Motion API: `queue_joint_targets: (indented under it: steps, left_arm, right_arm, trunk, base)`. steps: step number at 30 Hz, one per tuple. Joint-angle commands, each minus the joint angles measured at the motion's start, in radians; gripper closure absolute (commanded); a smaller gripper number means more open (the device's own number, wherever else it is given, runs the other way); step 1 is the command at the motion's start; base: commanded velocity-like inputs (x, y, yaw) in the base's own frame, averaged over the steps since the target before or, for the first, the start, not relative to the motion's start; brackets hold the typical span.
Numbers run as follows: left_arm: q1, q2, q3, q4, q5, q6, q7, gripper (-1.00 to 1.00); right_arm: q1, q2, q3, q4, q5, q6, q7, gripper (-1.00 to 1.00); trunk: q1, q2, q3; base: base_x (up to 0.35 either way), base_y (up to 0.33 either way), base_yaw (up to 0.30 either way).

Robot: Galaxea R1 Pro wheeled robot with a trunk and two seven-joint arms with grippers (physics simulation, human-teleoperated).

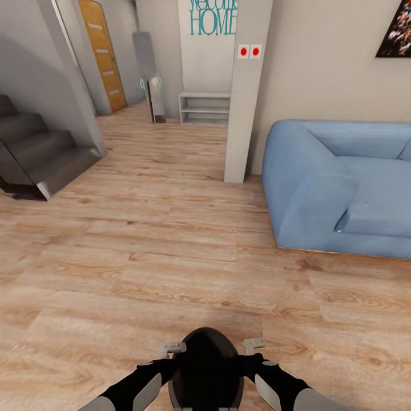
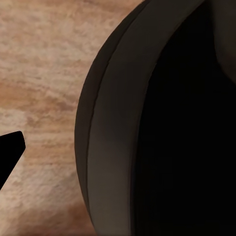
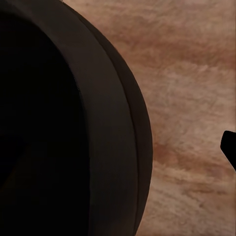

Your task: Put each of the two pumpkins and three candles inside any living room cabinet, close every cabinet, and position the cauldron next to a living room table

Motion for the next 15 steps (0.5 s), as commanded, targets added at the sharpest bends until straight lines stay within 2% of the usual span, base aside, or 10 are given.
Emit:
queue_joint_targets:
  steps: [1,11,15]
  left_arm:
    - [-0.001,0.001,-0.008,-0.002,0.01,0.002,0.008,-1.0]
    - [-0.001,0.001,-0.008,-0.002,0.01,-0.005,0.008,-1.0]
    - [-0.001,0.001,-0.008,-0.002,0.01,-0.007,0.008,-1.0]
  right_arm:
    - [-0.001,0.0,0.003,0.0,-0.004,0.003,0.001,-1.0]
    - [-0.001,0.0,0.003,0.0,-0.004,0.003,0.001,-1.0]
    - [-0.001,0.0,0.003,0.0,-0.004,0.003,0.0,-1.0]
  trunk:
    - [0.004,-0.008,-0.004]
    - [0.004,-0.008,-0.004]
    - [0.019,-0.036,-0.016]
  base:
    - [0.0,0.0,0.0]
    - [0.0,0.0,0.0]
    - [0.0,0.0,0.0]
